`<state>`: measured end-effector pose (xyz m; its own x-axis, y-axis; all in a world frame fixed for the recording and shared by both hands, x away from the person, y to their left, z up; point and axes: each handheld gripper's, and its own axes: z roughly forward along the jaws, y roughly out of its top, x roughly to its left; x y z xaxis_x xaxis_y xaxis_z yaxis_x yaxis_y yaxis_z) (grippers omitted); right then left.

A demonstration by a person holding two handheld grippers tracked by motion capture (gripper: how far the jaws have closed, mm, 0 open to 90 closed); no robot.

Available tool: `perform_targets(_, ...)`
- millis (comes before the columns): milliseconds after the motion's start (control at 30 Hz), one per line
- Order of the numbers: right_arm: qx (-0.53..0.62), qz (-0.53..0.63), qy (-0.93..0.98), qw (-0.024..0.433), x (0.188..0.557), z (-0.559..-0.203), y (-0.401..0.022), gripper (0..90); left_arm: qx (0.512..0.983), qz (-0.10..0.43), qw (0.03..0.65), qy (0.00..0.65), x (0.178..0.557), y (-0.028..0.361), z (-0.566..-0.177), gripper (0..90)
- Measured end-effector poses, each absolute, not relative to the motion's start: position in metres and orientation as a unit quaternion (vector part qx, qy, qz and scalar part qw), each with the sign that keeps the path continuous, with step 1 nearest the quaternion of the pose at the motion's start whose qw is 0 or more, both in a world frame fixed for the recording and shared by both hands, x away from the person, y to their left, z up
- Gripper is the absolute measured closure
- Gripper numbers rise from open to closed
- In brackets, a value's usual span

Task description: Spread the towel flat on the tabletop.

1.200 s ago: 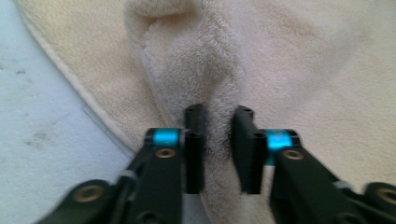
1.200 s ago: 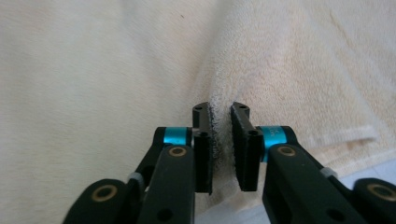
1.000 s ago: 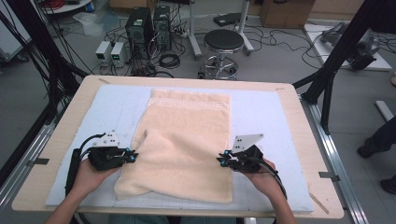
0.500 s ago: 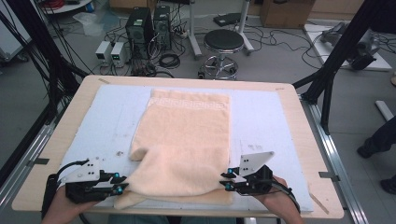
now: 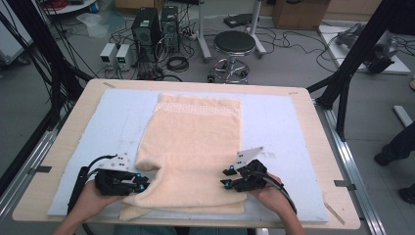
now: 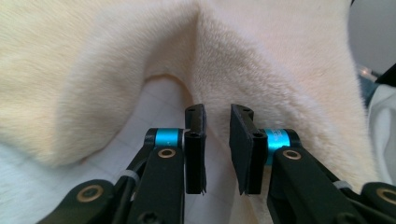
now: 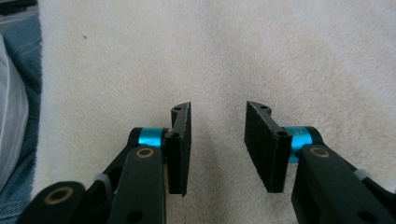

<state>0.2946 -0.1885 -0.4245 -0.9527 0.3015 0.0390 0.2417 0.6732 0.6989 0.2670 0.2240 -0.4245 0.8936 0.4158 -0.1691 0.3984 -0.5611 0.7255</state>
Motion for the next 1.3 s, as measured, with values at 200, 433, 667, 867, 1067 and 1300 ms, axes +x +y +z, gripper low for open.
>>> perform_targets(200, 0.15, 0.369, 0.916, 0.049, 0.293, -0.428, -0.189, 58.7, 0.891, 0.02, 0.386, 0.236, 0.266, 0.215, -0.435, 70.8)
perform_targets(433, 0.144, 0.35, 0.923, 0.062, 0.292, -0.433, -0.184, 57.7, 0.893, 0.057, 0.379, 0.234, 0.258, 0.216, -0.433, 89.6)
perform_targets(667, 0.154, 0.358, 0.919, 0.058, 0.291, -0.435, -0.187, 57.6, 0.875, 0.071, 0.4, 0.263, 0.244, 0.254, -0.423, 89.7)
perform_targets(867, 0.152, 0.361, 0.918, 0.056, 0.292, -0.435, -0.188, 57.3, 0.858, 0.028, 0.449, 0.249, 0.25, 0.248, -0.417, 77.8)
perform_targets(1067, 0.15, 0.362, 0.918, 0.056, 0.292, -0.435, -0.188, 56.8, 0.873, 0.026, 0.44, 0.208, 0.254, 0.212, -0.417, 65.7)
perform_targets(1300, 0.146, 0.359, 0.92, 0.064, 0.291, -0.434, -0.188, 56.4, 0.886, 0.009, 0.417, 0.202, 0.255, 0.194, -0.43, 74.4)
